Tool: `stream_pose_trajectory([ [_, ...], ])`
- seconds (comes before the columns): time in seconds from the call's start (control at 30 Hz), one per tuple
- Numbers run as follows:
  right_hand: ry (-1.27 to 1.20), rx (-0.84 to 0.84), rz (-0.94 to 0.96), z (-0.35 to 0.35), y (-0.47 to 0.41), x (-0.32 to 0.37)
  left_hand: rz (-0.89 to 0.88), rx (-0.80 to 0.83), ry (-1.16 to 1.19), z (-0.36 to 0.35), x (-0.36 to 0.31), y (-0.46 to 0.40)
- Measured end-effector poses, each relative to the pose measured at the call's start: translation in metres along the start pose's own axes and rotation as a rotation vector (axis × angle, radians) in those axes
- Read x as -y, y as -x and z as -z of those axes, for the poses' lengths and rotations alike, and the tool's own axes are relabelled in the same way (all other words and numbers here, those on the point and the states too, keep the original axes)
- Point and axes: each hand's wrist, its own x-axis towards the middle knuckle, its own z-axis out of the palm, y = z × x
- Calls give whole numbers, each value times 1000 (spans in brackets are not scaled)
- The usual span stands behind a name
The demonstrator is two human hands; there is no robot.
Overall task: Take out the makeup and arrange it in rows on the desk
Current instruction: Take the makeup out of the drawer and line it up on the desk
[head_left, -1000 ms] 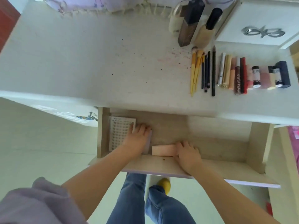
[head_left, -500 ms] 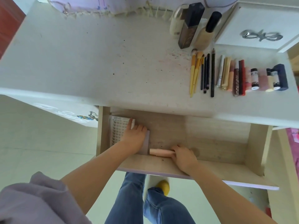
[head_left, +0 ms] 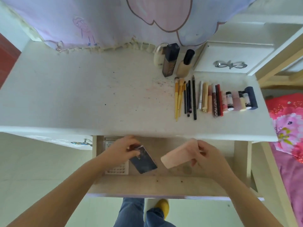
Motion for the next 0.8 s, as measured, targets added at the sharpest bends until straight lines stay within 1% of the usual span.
stream_pose_trajectory([
  [0.07,-243,-122,-22,22,-7,29,40,-80,168,38,-14,4],
  [0.13,-553,-181,-47,35,-21,56,97,-177,383,71,-22,-4],
  [0.17,-666,-199,-63,38,-31,67,119,-232,512,82,-25,-13],
  [0.23,-748,-246,-101,35,-56,84,198,-319,752,96,-29,-36],
  [0.27,-756,-274,-119,32,-70,92,233,-347,816,98,-31,-49],
  [0.3,-753,-303,-133,28,-85,97,257,-367,826,98,-34,-63],
  [0.37,-714,-337,-143,20,-113,106,286,-408,788,89,-39,-88],
  [0.4,-679,-337,-144,16,-126,110,294,-439,726,83,-41,-98],
  [0.53,-436,-286,-128,6,-173,118,274,-575,370,66,-49,-115],
  [0.67,-284,-194,-174,0,-206,117,270,-604,-43,54,-41,-119],
  [0.73,-240,-177,-190,-3,-214,114,260,-617,-130,50,-37,-120],
  [0.8,-145,-194,-175,-7,-218,111,250,-633,-140,48,-34,-120],
])
